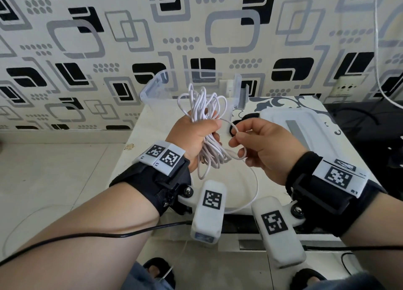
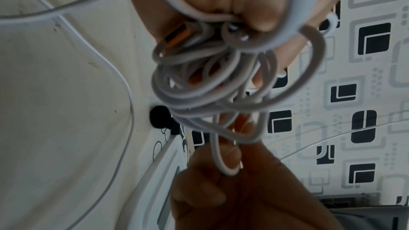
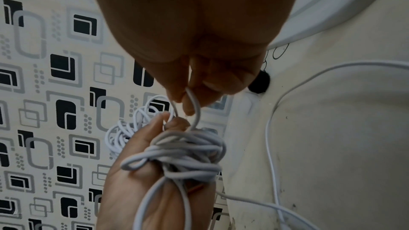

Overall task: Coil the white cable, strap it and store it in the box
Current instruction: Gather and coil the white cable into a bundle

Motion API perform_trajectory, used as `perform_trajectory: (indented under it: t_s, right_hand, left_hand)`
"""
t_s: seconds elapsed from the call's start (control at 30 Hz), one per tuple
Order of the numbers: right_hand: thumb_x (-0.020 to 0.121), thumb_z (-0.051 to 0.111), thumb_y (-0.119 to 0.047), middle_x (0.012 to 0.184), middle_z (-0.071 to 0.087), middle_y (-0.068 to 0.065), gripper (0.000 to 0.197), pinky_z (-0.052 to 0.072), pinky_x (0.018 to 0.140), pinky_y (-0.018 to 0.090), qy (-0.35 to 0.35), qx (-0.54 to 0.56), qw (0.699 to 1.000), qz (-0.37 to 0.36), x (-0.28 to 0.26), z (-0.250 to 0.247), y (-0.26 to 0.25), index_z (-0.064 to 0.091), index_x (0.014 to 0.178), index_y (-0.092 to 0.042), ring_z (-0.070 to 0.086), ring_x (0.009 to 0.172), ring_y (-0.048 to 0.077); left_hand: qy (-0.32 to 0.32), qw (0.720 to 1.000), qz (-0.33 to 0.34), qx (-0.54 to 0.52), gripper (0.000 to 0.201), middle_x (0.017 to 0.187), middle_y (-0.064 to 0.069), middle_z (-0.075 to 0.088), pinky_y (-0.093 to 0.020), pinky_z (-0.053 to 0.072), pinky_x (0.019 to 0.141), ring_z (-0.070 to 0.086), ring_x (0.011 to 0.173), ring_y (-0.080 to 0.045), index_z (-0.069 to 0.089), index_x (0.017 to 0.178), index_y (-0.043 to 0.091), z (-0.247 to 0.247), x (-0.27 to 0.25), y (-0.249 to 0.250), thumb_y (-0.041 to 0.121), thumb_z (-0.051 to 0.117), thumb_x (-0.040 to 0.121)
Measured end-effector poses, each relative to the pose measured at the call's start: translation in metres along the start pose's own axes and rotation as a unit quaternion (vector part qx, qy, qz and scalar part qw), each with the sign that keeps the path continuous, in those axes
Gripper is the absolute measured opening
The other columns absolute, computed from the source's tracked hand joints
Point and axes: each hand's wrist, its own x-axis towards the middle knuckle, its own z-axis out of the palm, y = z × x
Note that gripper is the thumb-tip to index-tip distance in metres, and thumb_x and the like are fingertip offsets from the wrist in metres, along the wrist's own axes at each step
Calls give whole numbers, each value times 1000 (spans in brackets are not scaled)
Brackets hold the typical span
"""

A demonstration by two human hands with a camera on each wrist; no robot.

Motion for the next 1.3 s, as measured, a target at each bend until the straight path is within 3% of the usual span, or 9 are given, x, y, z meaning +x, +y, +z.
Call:
perform_trajectory:
  t_s: [0.13, 0.3, 0.5, 0.63, 0.77, 0.97, 1.07, 1.17, 1.3]
  right_hand:
    - [88, 55, -1, 72, 58, 2, 17, 40, 47, 20, -18, 23, 999, -28, -2, 4, 2, 57, 81, -16, 54, 47, 7]
    - [81, 65, -3, 72, 53, 7, 12, 40, 51, 18, -31, -69, 995, -61, -2, 8, 9, 62, 81, -14, 47, 57, 11]
    - [79, 67, -3, 69, 57, 4, 8, 38, 48, 11, -21, -102, 991, -89, -2, 8, 8, 65, 79, -11, 47, 52, 2]
    - [84, 61, -12, 65, 64, -11, 17, 39, 48, 15, 45, -95, 991, -78, 2, 3, 9, 60, 67, -14, 50, 50, 4]
    - [84, 59, -11, 67, 56, -3, 11, 39, 47, 14, 116, -114, 984, -73, 9, -4, 11, 55, 80, -20, 51, 55, 11]
    - [85, 61, -16, 83, 57, -4, 40, 40, 44, 10, 104, -190, 973, -75, 11, -9, 14, 45, 115, -38, 54, 63, 9]
    - [88, 57, -18, 72, 53, -7, 22, 40, 48, 14, 106, -234, 963, -82, 11, -10, 16, 55, 101, -35, 52, 59, 5]
    - [90, 52, -21, 66, 51, -6, 13, 40, 52, 22, 146, -239, 956, -83, 11, -12, 14, 63, 94, -25, 50, 63, 12]
    - [90, 56, -27, 39, 42, -13, 18, 28, 36, 10, 160, -213, 960, -86, 9, -16, 8, 68, 83, -15, 39, 36, 3]
  left_hand:
    - [-19, 1000, 8, -15, 9, 52, -4, 54, -31, 45, 57, 54, 44, -19, 59, 77, 10, 0, 0, -1, 7, 65, 82]
    - [-149, 988, -26, -22, 20, 60, -13, 60, -32, 51, 47, 61, 48, -28, 58, 74, 7, 1, -8, 0, 20, 72, 74]
    - [-141, 990, -7, 4, 20, 76, -17, 62, -36, 56, 55, 66, 60, -26, 61, 90, 2, 2, -8, 3, 0, 69, 72]
    - [-102, 993, 30, 45, 18, 64, 1, 67, -30, 48, 62, 60, 56, -12, 68, 82, 7, 2, -6, 3, -4, 60, 71]
    - [-124, 991, 24, 51, 30, 73, 2, 70, -34, 47, 70, 57, 65, -21, 76, 71, 21, 0, -8, 2, 0, 57, 61]
    - [-182, 983, -11, 35, 36, 70, -7, 66, -30, 52, 56, 60, 53, -17, 68, 94, 13, 3, -14, 3, -13, 50, 76]
    - [-201, 978, -3, 47, 33, 75, -17, 60, -35, 45, 60, 54, 47, -17, 71, 90, 12, 5, -16, 4, -1, 53, 65]
    - [-209, 977, -6, 29, 39, 69, -3, 64, -28, 40, 52, 50, 45, -12, 66, 99, 14, 5, -15, 5, 0, 51, 66]
    - [-127, 990, -1, 58, 33, 70, -2, 66, -31, 37, 57, 48, 49, -16, 69, 93, 15, 2, -9, 6, 6, 56, 63]
